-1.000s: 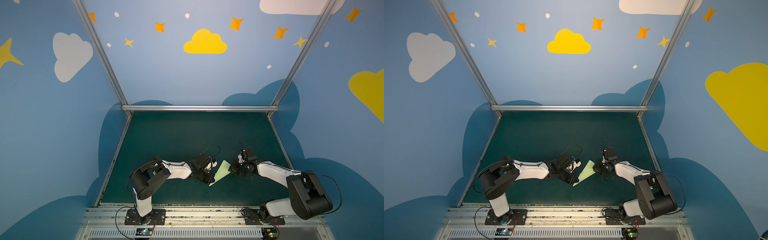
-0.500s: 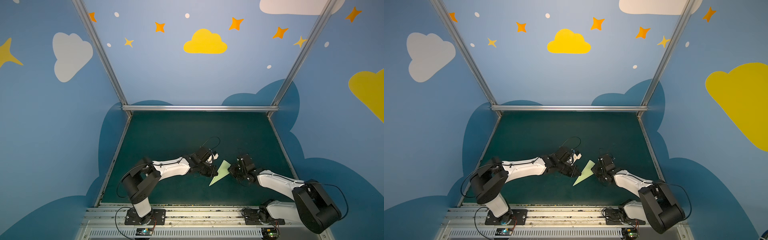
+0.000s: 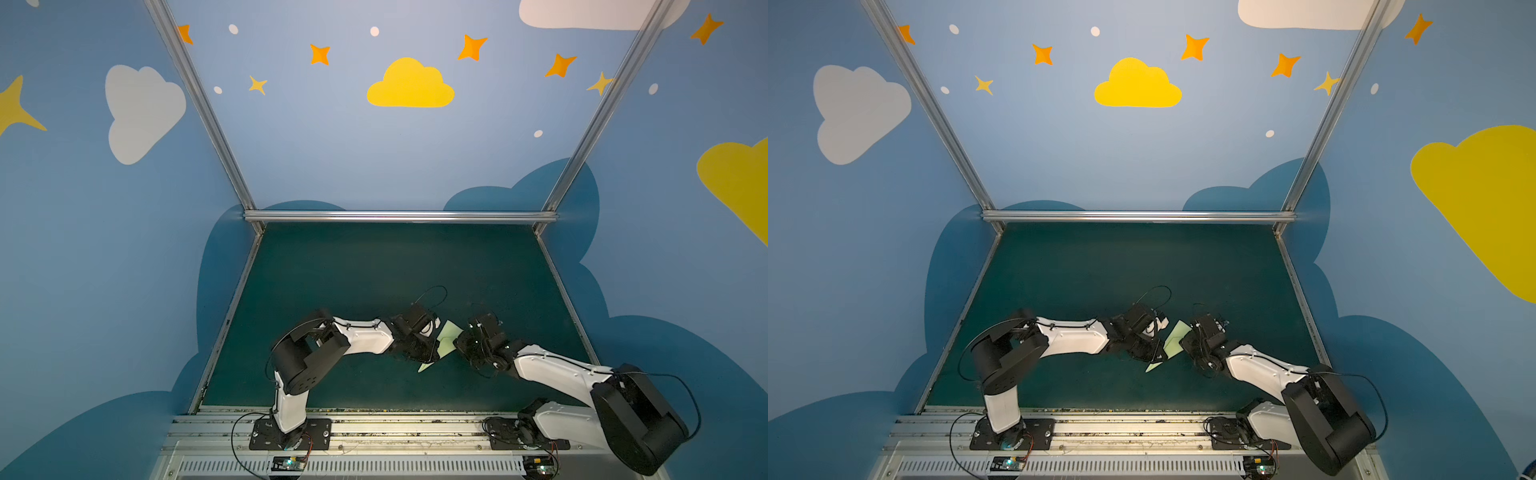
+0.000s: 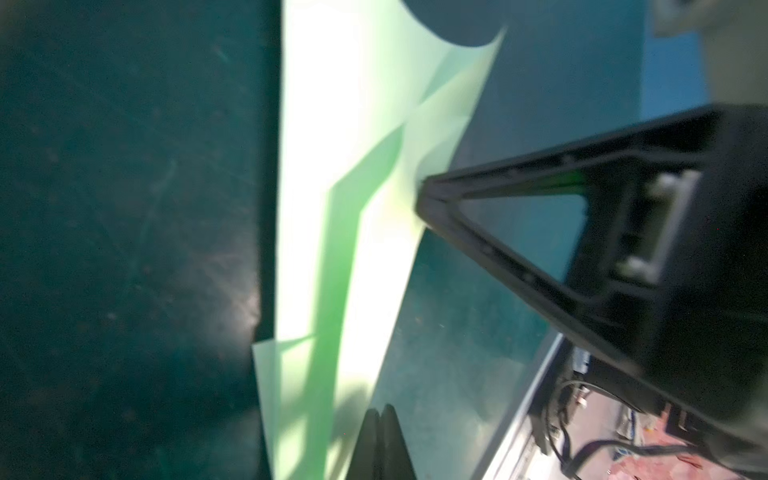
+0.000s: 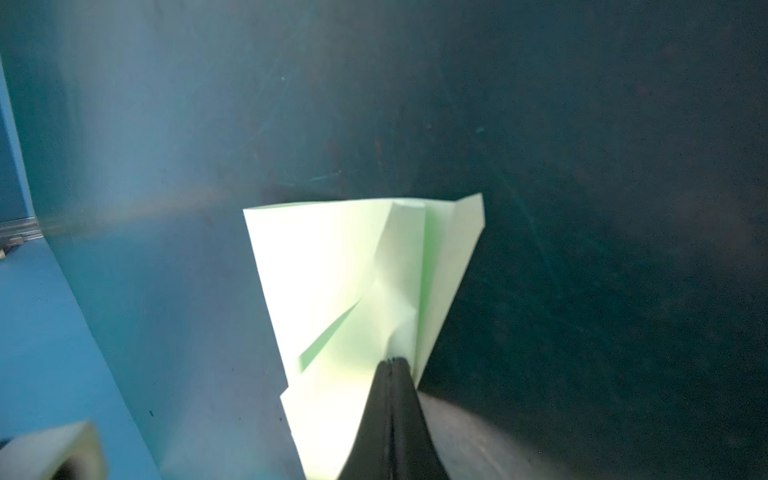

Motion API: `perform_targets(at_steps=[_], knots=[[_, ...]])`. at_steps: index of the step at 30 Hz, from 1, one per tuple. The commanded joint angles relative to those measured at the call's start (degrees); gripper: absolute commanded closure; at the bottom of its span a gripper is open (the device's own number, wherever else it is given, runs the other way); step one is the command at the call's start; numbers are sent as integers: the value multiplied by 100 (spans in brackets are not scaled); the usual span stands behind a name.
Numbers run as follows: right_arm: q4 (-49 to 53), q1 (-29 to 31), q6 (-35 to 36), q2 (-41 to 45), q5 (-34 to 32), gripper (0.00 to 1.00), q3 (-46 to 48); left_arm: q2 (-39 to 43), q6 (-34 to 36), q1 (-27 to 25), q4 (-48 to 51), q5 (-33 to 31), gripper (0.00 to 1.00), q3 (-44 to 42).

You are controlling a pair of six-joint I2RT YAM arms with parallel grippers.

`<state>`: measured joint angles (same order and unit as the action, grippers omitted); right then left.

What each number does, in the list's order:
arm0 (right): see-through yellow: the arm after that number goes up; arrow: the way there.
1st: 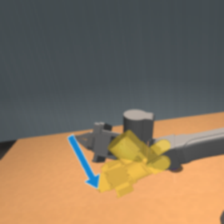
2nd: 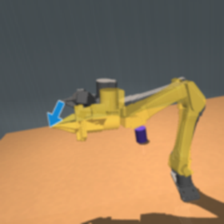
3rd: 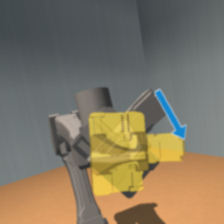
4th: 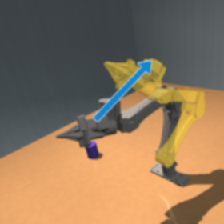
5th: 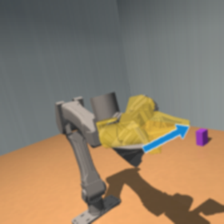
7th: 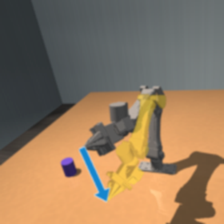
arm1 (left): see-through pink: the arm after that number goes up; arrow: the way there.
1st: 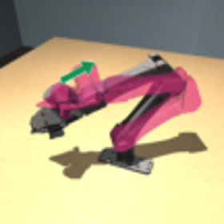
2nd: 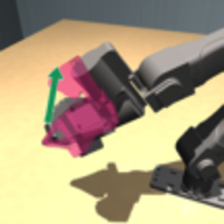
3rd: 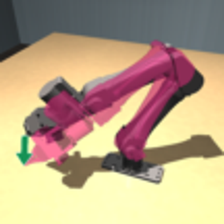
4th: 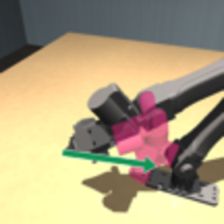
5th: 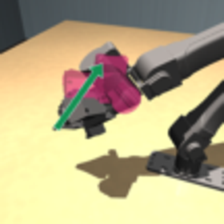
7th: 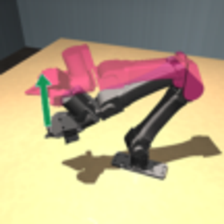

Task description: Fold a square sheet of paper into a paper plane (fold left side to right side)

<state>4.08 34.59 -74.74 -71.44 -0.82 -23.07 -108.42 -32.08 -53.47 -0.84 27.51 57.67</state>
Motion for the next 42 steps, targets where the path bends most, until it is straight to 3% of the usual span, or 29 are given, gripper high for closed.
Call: perform_targets(at_steps=[1, 11, 18, 25, 29, 35, 42], knots=[[1402, 17, -72, -239, -160, 100, 210, -111, 1, 30, -31, -211, 97, 139], [1719, -1108, 461, -12, -14, 100, 81, -275, -78, 83, -60, -272, 97, -80], [1845, -1583, 712, -73, 245, 100, -272, -316, -122, 109, -127, -211, 97, -121], [2015, -1477, 1388, 1000, 473, 100, -631, -361, -118, 110, -180, -142, 97, -124], [1770, -1204, 1531, 625, 821, 100, -856, -369, -97, 116, -146, -121, 97, -133], [1349, -481, 1406, -240, 781, 100, -1336, -346, -43, 119, -50, -149, 97, -116], [1272, -415, 1262, -785, 589, 100, -1311, -328, -17, 127, 6, -163, 97, -107]])
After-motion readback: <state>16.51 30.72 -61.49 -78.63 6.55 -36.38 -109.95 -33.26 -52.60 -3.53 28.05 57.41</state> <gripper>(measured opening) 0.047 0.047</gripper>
